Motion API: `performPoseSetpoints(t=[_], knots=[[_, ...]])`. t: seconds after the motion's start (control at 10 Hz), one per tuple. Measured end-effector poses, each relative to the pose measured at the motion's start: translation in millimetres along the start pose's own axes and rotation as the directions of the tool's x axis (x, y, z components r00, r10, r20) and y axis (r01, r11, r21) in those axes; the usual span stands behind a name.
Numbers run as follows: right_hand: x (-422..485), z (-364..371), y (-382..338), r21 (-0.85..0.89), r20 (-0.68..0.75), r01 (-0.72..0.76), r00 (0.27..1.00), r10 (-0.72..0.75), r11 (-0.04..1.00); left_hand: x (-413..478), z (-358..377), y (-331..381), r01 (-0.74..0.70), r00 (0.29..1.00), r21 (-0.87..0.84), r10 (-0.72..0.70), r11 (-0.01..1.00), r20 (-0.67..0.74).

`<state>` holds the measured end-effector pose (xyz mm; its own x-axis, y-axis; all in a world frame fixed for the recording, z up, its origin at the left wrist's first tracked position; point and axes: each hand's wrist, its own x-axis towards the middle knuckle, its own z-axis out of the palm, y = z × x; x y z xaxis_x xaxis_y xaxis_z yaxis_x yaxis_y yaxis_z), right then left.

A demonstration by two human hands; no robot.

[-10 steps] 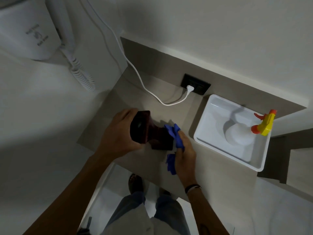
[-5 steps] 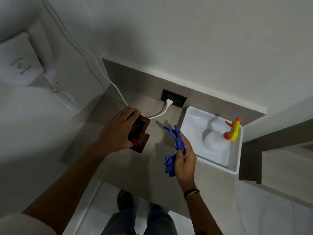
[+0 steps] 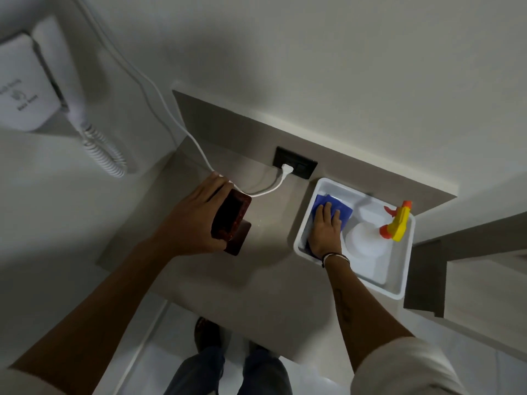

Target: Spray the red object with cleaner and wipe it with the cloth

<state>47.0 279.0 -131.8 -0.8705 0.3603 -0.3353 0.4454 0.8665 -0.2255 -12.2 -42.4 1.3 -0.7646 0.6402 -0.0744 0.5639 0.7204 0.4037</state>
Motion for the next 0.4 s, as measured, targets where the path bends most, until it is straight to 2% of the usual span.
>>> performPoseSetpoints(t=[0.1, 0.2, 0.3, 0.4], knots=[[1, 11, -2, -0.078, 0.043, 0.025, 0.999, -0.022, 0.997, -2, -2, 0, 0.016, 0.999, -0.021, -0.015, 1.000, 0.041], [-3, 1, 1, -0.078, 0.071, 0.049, 0.996, -0.044, 0.996, -2, -2, 1, 0.047, 0.997, -0.039, -0.045, 0.998, 0.065], [-16, -9, -2, 0.001, -0.025, 0.087, 0.996, -0.087, 0.996, -2, 0, 5, 0.046, 0.999, -0.014, -0.046, 0.999, 0.004], [-35, -13, -17, 0.003, -0.186, 0.200, 0.963, -0.195, 0.980, -4, 5, 8, 0.037, 0.998, 0.055, -0.034, 0.998, -0.053]])
